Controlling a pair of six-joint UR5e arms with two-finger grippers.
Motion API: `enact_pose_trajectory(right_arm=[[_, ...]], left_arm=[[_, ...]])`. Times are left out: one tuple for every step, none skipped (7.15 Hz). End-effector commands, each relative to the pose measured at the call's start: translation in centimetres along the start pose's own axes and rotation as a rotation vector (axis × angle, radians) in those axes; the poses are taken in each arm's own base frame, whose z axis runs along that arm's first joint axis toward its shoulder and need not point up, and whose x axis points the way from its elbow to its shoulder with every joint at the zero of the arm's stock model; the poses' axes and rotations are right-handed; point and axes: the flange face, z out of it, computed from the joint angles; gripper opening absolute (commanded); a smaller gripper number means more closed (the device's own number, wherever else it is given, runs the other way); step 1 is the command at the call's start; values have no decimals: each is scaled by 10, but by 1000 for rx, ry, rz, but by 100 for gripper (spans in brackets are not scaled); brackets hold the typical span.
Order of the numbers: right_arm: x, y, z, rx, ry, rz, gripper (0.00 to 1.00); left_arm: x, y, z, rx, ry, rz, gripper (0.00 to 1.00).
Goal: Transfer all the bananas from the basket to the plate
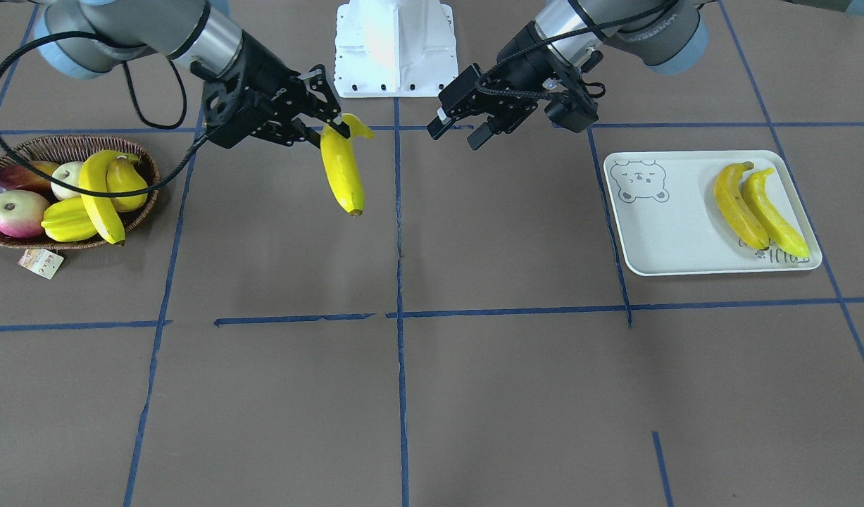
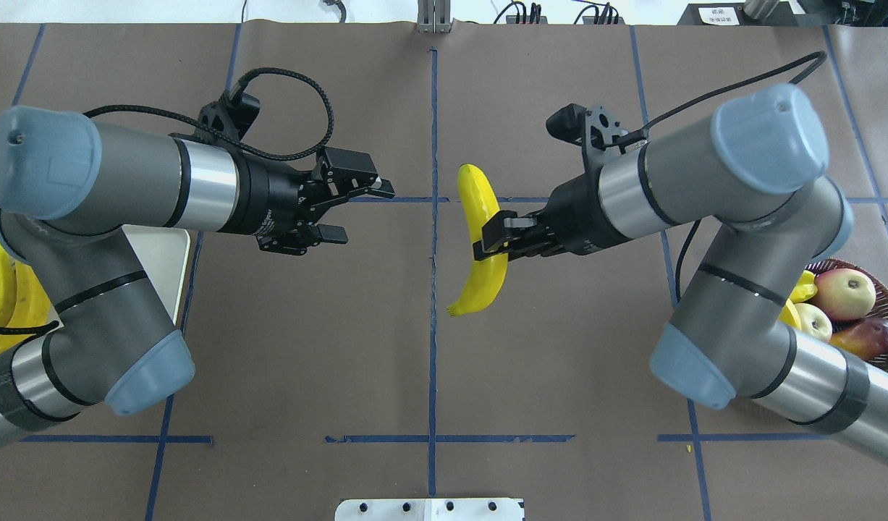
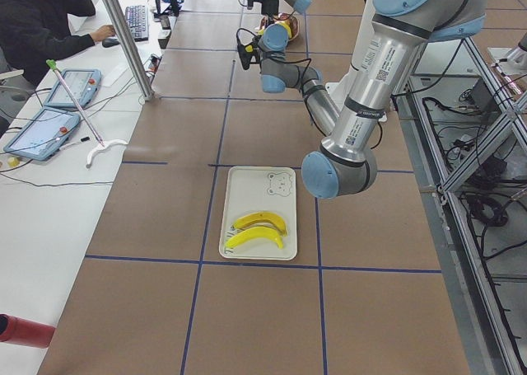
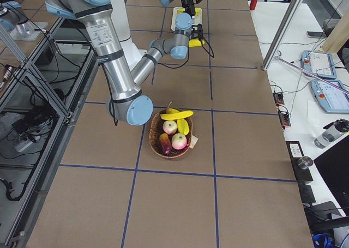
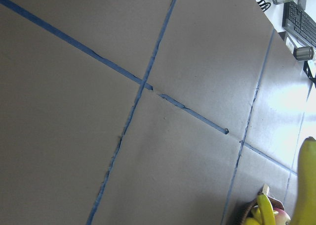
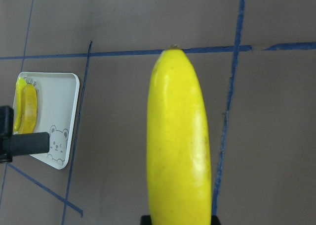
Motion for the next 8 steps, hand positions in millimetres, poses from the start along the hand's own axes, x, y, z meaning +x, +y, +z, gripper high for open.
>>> enact_pose_trajectory(right_arm=[[-27,21,24,32,-26,-2,0],[-30,22,24,31,-32,1,0],[-32,23,22,33,-37,-2,0],[-37,27,16,34,-53,-8,0],[-38,30,19,26,-55,-1,0],[-39,30,18,25,-57,-2,0],[-40,31,18,25,-58,-3,0],[-40,31,18,25,-58,-1,0]], left_arm=[[12,4,9,-12,19,-29,99],[18,10,21,-26,17,-31,99],[20,13,34,-36,8,-32,99],[20,15,37,-40,7,-32,99],[19,15,41,-35,4,-34,99],[16,23,48,-29,3,-34,98],[19,27,50,-34,8,-32,96],[19,32,52,-42,7,-31,93]])
